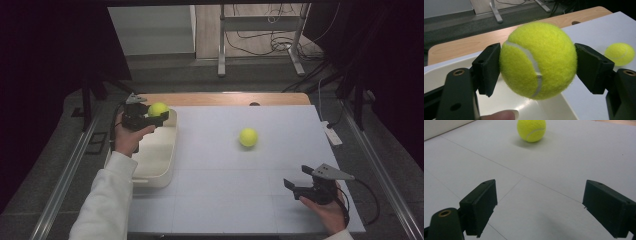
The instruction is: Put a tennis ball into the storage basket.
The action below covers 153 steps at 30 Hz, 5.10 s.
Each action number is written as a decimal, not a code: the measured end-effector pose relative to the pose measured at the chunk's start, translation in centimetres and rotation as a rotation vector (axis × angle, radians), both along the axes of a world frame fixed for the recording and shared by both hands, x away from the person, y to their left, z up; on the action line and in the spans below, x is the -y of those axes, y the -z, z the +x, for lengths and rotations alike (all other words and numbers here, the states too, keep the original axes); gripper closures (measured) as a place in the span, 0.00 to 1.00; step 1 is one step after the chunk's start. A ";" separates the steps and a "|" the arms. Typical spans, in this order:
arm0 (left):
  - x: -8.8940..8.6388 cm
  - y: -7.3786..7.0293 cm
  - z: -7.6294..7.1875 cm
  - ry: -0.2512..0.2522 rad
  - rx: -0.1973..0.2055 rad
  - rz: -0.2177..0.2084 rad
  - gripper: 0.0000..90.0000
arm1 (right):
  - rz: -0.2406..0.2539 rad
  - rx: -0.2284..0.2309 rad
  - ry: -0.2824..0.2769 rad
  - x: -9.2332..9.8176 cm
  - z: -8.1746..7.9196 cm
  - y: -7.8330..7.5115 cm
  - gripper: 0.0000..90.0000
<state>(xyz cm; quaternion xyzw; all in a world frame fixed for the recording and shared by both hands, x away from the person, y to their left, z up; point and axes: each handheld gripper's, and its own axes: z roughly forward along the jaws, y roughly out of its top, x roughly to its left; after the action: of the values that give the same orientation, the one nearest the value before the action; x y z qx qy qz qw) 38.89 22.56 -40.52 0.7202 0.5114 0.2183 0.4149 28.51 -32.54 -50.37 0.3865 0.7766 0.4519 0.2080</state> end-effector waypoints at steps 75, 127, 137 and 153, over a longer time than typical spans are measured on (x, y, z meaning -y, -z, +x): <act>-5.9 2.5 2.0 -0.160 -0.126 0.084 0.30 | -0.004 -0.004 0.013 0.1 0.0 0.1 0.14; -5.0 6.0 4.7 -0.179 -0.246 0.163 0.29 | -0.004 -0.008 0.021 0.5 -0.2 0.2 0.14; -4.8 5.5 4.5 -0.208 -0.221 0.130 0.16 | -0.004 -0.008 0.020 0.5 -0.1 0.2 0.14; -4.7 3.5 1.7 -0.098 -0.131 0.021 0.15 | -0.005 -0.006 0.019 0.5 -0.2 0.2 0.14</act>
<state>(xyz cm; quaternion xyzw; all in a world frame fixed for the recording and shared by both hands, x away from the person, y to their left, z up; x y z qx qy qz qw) 40.58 27.21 -43.98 0.7112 0.5699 0.1962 0.3618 28.33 -33.02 -50.53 0.3948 0.7748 0.4465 0.2109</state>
